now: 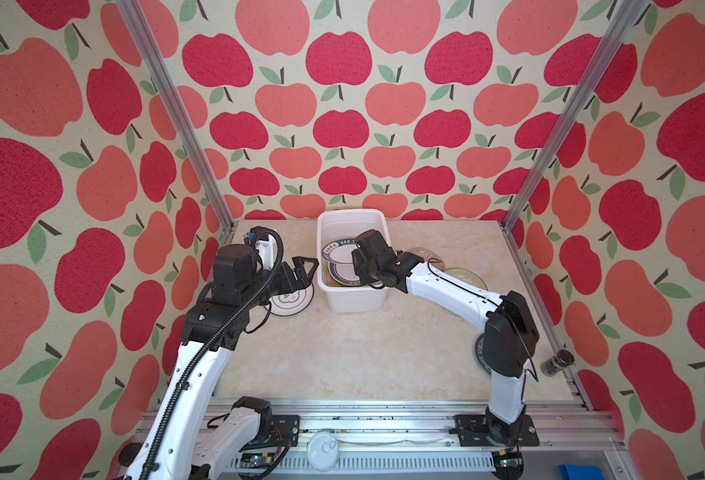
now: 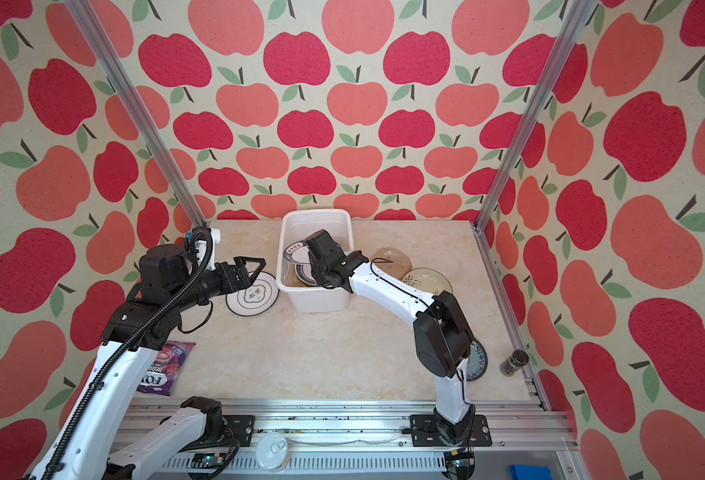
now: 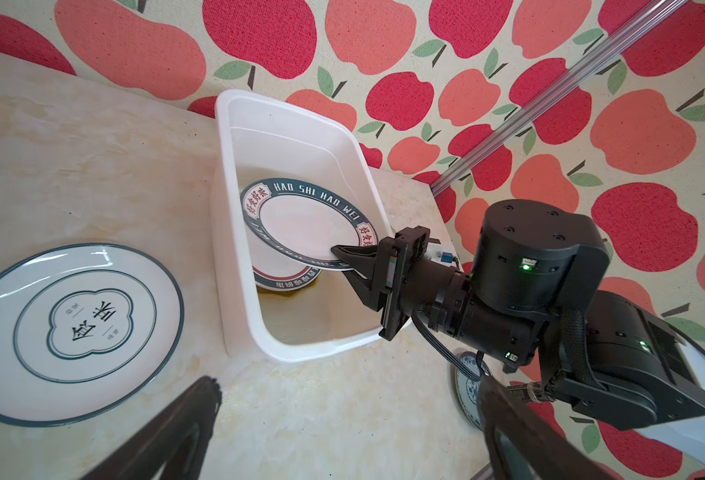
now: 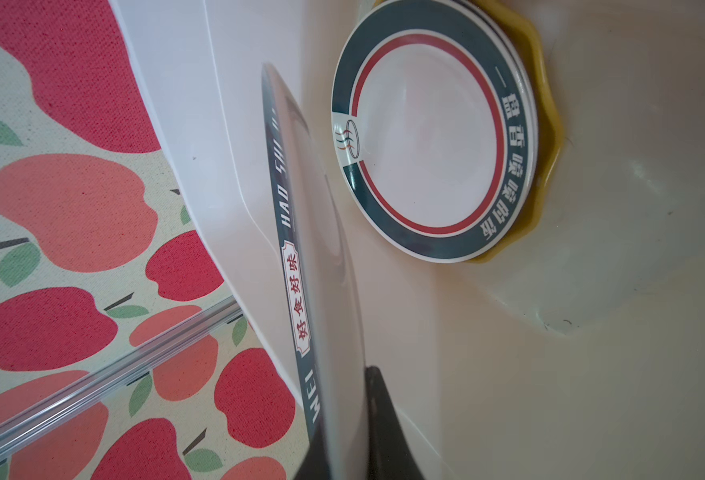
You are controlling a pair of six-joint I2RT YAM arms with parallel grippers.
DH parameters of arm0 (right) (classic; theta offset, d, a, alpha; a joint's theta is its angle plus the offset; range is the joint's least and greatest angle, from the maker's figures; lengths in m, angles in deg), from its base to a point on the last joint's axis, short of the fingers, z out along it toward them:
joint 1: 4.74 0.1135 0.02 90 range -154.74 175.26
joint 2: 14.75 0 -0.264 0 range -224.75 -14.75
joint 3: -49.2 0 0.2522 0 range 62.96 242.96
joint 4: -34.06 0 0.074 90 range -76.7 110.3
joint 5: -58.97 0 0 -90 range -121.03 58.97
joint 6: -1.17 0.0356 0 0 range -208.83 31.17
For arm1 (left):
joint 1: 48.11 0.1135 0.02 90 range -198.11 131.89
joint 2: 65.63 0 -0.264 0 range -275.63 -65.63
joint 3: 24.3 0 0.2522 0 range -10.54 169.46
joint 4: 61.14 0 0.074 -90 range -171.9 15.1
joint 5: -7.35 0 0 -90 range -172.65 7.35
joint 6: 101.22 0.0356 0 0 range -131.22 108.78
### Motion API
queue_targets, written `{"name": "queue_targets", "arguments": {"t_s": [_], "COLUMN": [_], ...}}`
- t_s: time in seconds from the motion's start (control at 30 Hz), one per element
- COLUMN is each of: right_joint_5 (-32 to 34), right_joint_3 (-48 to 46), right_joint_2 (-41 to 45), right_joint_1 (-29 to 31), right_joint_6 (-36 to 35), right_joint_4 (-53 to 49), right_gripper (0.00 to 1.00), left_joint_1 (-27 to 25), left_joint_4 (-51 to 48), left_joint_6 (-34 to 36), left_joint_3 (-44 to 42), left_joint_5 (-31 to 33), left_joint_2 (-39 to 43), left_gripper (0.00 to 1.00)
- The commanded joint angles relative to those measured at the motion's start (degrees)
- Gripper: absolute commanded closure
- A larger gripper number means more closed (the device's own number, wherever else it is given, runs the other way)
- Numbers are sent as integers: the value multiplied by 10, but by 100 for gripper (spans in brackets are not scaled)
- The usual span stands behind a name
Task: Place the plates into the plastic bin on the countertop
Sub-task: 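Carry the green-rimmed plate over the bin with the right gripper while the left draws back, then lower the green-rimmed plate into the bin against the stacked plates with the right gripper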
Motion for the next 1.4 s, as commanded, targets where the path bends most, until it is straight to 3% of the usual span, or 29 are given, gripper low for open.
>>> {"name": "queue_targets", "arguments": {"t_s": [0.0, 0.9, 1.37], "right_joint_5": [36, 70, 108], "right_joint_3": [36, 123, 174], "right_joint_2": [-16, -119, -157], "right_joint_1": [6, -8, 11], "right_joint_6": [27, 93, 184], "right_joint_4": [-42, -83, -161], "right_gripper": [99, 94, 91], "left_joint_1": [3, 3, 3], "left_joint_4": [-24, -68, -72], "left_joint_6": [21, 50, 47], "left_joint_3": [29, 43, 35], "left_joint_5": [-3, -16, -14], "left_joint_2": [0, 21, 31], "left_gripper": [1, 1, 1]}}
